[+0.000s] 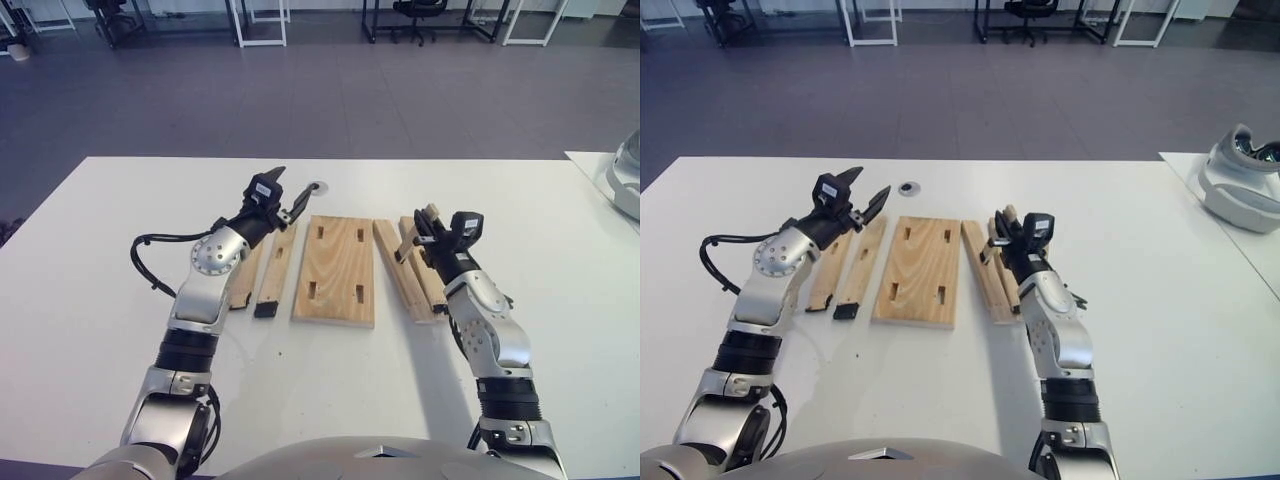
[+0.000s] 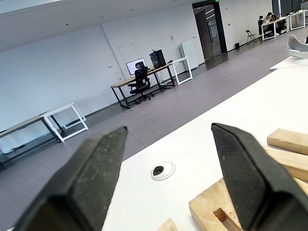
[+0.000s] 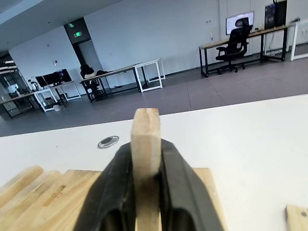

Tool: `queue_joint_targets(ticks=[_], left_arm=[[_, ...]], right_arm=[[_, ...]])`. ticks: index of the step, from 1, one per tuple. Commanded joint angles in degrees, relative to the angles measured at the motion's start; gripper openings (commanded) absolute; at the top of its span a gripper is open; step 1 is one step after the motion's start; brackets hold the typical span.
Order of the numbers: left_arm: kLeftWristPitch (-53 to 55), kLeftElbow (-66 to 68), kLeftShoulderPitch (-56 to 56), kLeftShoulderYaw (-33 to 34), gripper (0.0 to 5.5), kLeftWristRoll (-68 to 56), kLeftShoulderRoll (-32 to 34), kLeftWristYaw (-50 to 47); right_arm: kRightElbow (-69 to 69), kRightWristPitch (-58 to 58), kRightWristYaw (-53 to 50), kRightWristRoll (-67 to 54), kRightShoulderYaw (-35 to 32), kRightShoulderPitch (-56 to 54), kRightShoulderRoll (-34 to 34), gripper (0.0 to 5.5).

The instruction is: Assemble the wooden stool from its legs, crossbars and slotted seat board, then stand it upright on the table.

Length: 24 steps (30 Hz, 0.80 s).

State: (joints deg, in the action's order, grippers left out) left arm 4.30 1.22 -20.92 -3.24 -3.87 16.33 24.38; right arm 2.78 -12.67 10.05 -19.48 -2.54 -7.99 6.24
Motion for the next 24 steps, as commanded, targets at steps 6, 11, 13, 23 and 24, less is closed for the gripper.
queue_joint_targets(ticks=[6, 11, 13, 23, 24], left_arm=[[-0.3, 0.0, 1.2, -0.2, 3.19, 0.7, 0.7, 0.1], [-0.1, 0.2, 1.3, -0.2, 3.19, 0.8, 0.7, 0.1], [-0.1, 0.3, 1.2, -0.2, 3.19, 0.8, 0.7, 0.0], [-0.6, 0.8, 0.7, 0.2, 3.19, 0.8, 0.4, -0.5], [-0.7, 0.8, 0.7, 0.2, 3.19, 0.8, 0.4, -0.5]], right_arm=[[-18.2, 5.1, 6.4, 8.4, 4.0, 4.8, 5.0, 0.42], [-21.7, 9.8, 7.4, 8.8, 4.4, 4.4, 5.5, 0.42], [-20.2, 11.9, 7.5, 8.6, 3.9, 4.0, 5.7, 0.42], [-7.9, -2.7, 8.0, 3.2, 1.8, -2.5, 5.4, 1.32], [-7.2, -3.8, 8.0, 3.2, 1.8, -2.5, 5.4, 1.53]])
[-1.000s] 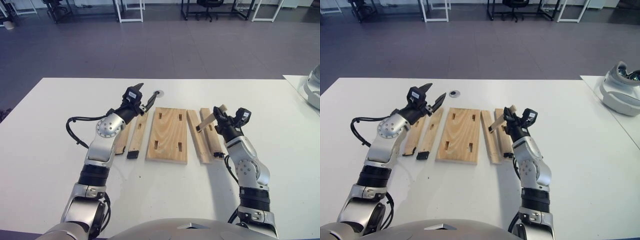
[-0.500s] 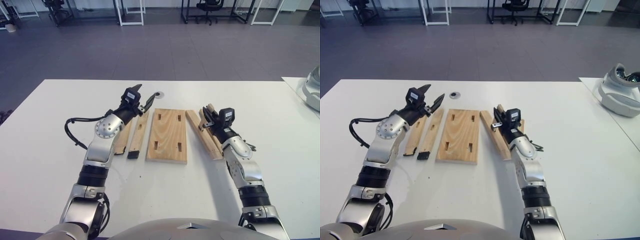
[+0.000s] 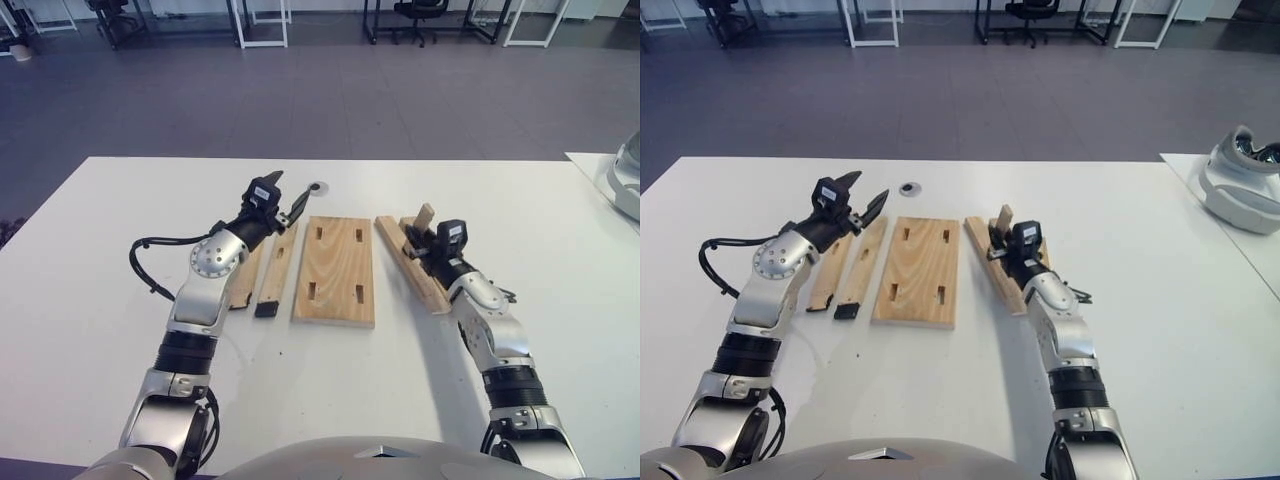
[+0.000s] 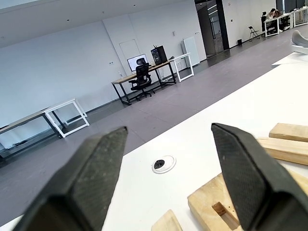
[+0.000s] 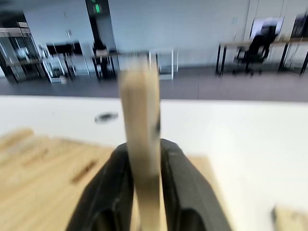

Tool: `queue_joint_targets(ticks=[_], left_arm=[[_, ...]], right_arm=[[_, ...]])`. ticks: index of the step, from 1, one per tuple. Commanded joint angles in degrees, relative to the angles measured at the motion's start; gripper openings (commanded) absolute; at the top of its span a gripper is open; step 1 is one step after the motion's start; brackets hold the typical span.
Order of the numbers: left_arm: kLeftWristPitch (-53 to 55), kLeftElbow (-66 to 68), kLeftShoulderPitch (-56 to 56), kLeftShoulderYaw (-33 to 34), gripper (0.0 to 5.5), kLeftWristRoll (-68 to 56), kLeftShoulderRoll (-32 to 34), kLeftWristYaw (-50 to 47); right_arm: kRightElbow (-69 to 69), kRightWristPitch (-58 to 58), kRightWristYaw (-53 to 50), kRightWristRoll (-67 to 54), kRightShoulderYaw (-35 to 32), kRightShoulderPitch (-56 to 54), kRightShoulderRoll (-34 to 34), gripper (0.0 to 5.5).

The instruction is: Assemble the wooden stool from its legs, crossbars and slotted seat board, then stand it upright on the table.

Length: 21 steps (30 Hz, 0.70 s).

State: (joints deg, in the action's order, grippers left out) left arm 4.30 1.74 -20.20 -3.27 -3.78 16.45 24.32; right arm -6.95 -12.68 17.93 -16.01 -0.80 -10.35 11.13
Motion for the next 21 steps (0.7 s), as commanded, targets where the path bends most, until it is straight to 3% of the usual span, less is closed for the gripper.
queue_joint_targets(ticks=[1, 12, 21], left_arm=[[-0.7, 0.4, -0.1, 0.2, 3.19, 0.7, 0.2, -0.5], [-1.4, 0.2, 1.1, 0.2, 3.19, 0.8, -0.2, -1.5], [-1.2, -0.5, 2.0, -0.1, 3.19, 1.0, -0.4, -2.4]], right_arm=[[3.4, -5.3, -0.3, -0.4, -0.2, 0.0, 0.3, 1.61], [14.7, -27.7, -1.9, 0.0, 1.2, 3.9, 3.9, 3.65], [10.2, -28.3, 1.4, 4.9, 4.3, 4.7, 10.0, 3.68]])
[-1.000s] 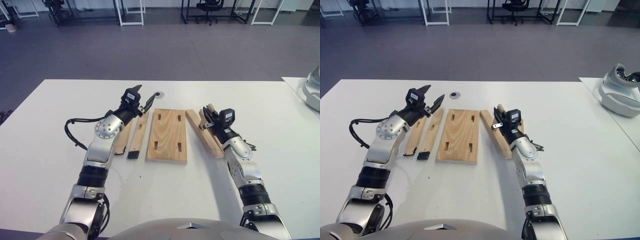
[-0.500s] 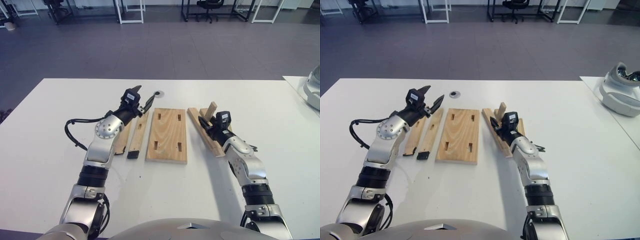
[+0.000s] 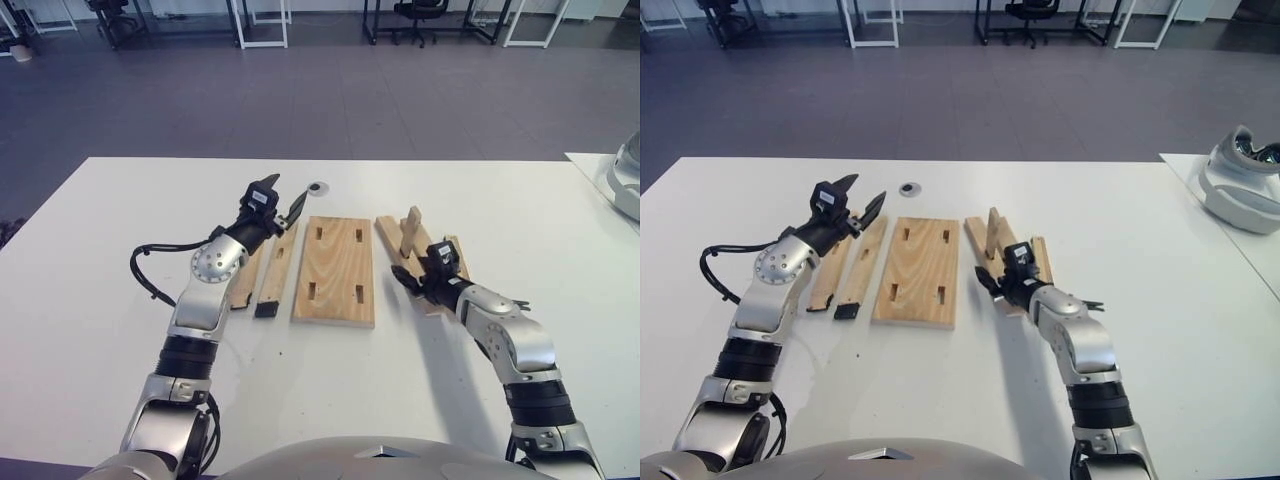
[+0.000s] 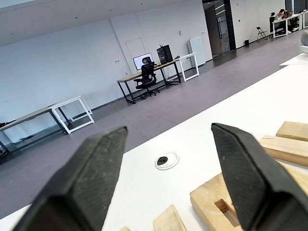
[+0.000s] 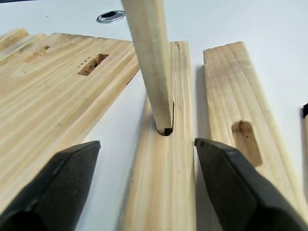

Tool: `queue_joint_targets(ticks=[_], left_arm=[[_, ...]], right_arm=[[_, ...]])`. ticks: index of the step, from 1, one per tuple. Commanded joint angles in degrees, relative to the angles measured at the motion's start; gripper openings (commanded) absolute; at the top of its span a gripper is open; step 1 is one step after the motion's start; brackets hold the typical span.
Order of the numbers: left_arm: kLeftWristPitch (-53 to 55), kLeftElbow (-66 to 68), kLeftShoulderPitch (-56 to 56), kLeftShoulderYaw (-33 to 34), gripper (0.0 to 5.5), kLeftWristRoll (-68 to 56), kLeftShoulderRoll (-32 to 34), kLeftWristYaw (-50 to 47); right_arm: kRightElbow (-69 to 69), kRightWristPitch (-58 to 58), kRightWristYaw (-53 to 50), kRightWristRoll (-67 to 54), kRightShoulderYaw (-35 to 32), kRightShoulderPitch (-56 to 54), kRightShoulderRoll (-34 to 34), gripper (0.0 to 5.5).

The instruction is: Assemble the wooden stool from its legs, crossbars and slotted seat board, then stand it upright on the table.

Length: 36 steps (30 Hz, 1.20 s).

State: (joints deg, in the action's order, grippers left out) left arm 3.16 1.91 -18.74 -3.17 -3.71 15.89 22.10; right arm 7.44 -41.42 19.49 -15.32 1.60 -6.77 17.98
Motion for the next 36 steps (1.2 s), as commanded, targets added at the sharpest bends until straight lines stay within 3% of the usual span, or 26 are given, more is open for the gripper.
queue_joint_targets(ticks=[1, 5, 14, 20, 22, 26, 29, 36], left_arm=[[-0.1, -0.6, 0.5, -0.3, 3.19, 0.9, 0.1, -0.3], [-0.2, -0.3, 0.4, -0.3, 3.19, 1.0, 0.2, -0.3], [-0.3, 0.8, -0.7, -0.4, 3.19, 1.1, 0.6, 0.2], [0.3, 1.2, -0.8, -0.2, 3.19, 0.2, 0.5, 0.8], [1.8, 1.1, -0.5, 0.9, 3.19, -3.3, -1.2, 1.6], [12.8, -0.5, 0.8, 8.2, 3.19, -25.8, -9.3, 6.3], [20.6, -0.7, 1.6, 12.3, 3.19, -37.4, -11.9, 7.2], [29.7, -2.6, 2.2, 14.0, 3.19, -45.6, -12.9, 6.2]], right_arm=[[-4.7, 1.3, -0.1, 5.1, 2.4, 1.0, 3.8, 3.68], [-4.8, 3.0, 1.4, 5.9, 3.4, 0.8, 4.3, 3.68], [-6.2, 5.4, 1.2, 6.2, 2.2, -0.1, 2.3, 2.11], [-4.4, 5.8, 1.2, 6.4, 1.8, -0.8, 1.8, 2.1], [-2.6, 7.7, 2.8, 7.9, 3.4, -1.5, 3.5, 2.1], [2.7, 11.7, 8.0, 6.8, 4.6, -3.9, 4.9, 2.1], [5.5, 14.7, 11.3, 7.3, 6.1, -5.9, 6.1, 2.1], [10.9, 19.6, 15.8, 7.3, 9.2, -5.2, 6.5, 2.1]])
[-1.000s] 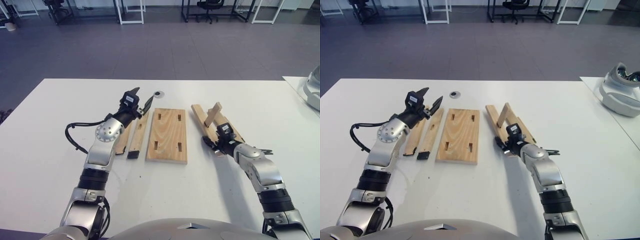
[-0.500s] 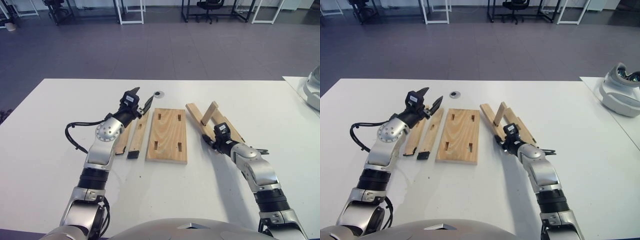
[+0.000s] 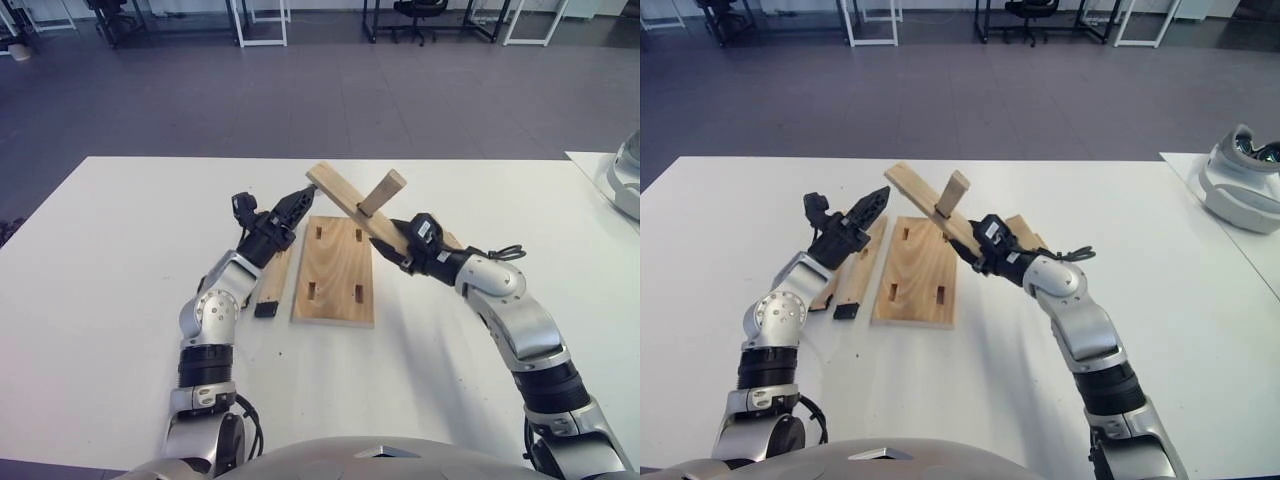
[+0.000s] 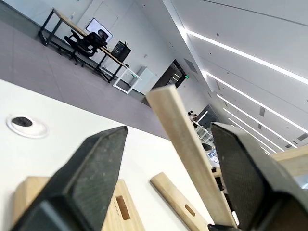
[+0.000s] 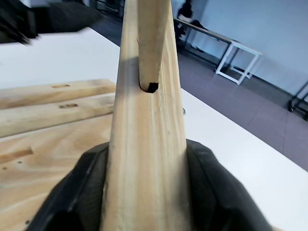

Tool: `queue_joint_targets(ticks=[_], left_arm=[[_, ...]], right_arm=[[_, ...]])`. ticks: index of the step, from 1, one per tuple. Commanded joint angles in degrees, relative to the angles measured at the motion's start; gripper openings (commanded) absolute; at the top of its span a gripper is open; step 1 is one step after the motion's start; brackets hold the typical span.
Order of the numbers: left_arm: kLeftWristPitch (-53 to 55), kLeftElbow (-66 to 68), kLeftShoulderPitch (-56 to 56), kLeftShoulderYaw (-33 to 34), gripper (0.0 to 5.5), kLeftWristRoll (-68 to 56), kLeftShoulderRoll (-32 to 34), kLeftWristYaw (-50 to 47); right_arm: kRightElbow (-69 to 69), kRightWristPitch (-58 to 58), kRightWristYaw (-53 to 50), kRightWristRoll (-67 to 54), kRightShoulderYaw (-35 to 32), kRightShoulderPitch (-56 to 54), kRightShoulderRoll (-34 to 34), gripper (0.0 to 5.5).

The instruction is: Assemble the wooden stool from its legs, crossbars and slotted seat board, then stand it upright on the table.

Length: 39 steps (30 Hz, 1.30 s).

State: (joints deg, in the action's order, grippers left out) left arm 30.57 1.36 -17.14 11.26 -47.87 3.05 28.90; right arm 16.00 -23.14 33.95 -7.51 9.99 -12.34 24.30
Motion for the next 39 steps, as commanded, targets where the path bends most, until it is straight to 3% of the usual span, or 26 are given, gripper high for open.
queue_joint_targets(ticks=[1, 7, 17, 25, 26, 33, 39], left_arm=[[3.1, -2.8, 0.7, -0.2, 3.19, -2.6, -0.3, -0.6], [5.8, -6.6, 1.3, -0.4, 3.19, -6.1, -0.6, 0.3], [6.1, -2.4, 0.8, 0.3, 1.38, -5.9, -3.1, -2.8], [5.7, -3.3, 2.0, 0.9, 1.14, -6.9, -5.9, -5.2], [5.7, -3.8, 2.2, 1.1, 1.13, -7.2, -6.0, -5.4], [6.1, -13.2, 5.2, 3.8, 1.01, -7.0, -4.5, -15.1], [11.8, -30.3, 13.1, 7.0, 1.01, -5.1, 2.5, -30.8]], right_arm=[[2.5, 1.4, 1.7, -0.5, 0.9, 0.4, 0.3, 2.1], [2.8, 2.6, 3.9, -0.3, 3.1, 1.1, 0.1, 2.1], [4.3, 4.7, 3.2, 0.4, 3.4, 2.6, 0.0, 2.09], [2.7, 5.5, 4.1, -0.2, 3.3, 1.6, -0.4, 2.07], [2.3, 5.6, 3.4, 0.4, 3.2, 1.5, -0.5, 2.44], [1.1, 5.3, 2.3, 0.6, 1.6, 3.7, 0.2, 3.66], [2.7, 4.4, 0.1, 0.7, -3.6, 10.5, 2.4, 3.69]])
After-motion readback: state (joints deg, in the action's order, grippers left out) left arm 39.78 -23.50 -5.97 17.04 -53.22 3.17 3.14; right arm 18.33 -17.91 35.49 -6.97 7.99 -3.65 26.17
